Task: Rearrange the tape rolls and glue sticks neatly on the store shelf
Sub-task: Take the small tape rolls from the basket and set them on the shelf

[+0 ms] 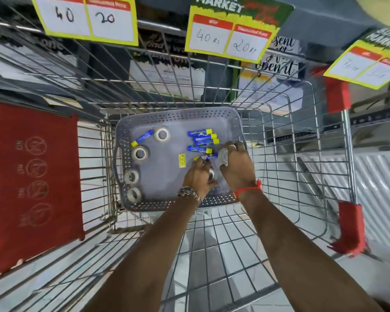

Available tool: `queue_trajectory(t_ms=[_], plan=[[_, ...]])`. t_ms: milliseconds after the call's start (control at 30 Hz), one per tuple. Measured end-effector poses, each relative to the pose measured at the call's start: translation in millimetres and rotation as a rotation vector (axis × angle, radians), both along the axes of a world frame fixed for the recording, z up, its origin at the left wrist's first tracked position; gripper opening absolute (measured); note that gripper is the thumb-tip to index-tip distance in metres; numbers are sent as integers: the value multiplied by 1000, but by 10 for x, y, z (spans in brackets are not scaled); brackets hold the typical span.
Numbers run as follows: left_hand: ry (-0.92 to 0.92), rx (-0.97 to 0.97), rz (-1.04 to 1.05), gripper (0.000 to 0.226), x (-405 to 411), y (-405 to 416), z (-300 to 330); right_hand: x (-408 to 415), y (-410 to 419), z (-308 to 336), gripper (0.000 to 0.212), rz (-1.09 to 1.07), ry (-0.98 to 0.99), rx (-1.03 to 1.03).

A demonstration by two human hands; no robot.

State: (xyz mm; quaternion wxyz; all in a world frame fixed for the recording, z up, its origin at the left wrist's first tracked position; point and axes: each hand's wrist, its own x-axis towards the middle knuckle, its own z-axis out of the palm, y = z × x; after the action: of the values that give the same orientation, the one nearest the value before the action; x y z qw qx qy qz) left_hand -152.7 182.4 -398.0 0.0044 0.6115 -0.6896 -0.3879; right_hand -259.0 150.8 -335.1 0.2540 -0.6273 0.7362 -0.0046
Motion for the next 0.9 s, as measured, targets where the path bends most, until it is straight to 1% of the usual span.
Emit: queue_trajectory(t_ms=[100,167,267,333,400,433,500,567,600,667,733,800,900], plan=[[-17,-36,-40,51,11,45,17,3,-22,41,47,9,23,0],[-17,-48,-32,52,96,85,139,16,-30,112,52,19,15,2],[20,-181,44,59,344,107,369,55,-64,323,53,37,-25,-33],[48,-243,101,50,550,112,618,115,-54,513,52,88,-95,-132],[84,-312,170,55,732,31,933,186,-46,730,56,128,-137,-243],[109,-375,231,56,810,-43,1098,221,-54,860,56,115,-164,-318],[184,-543,330,51,917,-245,1510,288,-110,1207,52,51,-252,-500],[255,-736,340,45,925,-473,2019,330,-242,1605,48,-23,-346,-689],[284,-816,336,43,904,-592,2269,329,-351,1800,48,-65,-363,-767],[341,-930,342,42,836,-837,2703,308,-633,2130,51,-113,-332,-836],[362,-960,356,42,754,-1105,2963,282,-925,2331,54,-85,-265,-812],[347,-934,352,42,658,-1363,3094,274,-1152,2413,55,-35,-165,-744],[265,-798,317,54,583,-1685,3071,278,-1376,2396,45,-9,-49,-728]])
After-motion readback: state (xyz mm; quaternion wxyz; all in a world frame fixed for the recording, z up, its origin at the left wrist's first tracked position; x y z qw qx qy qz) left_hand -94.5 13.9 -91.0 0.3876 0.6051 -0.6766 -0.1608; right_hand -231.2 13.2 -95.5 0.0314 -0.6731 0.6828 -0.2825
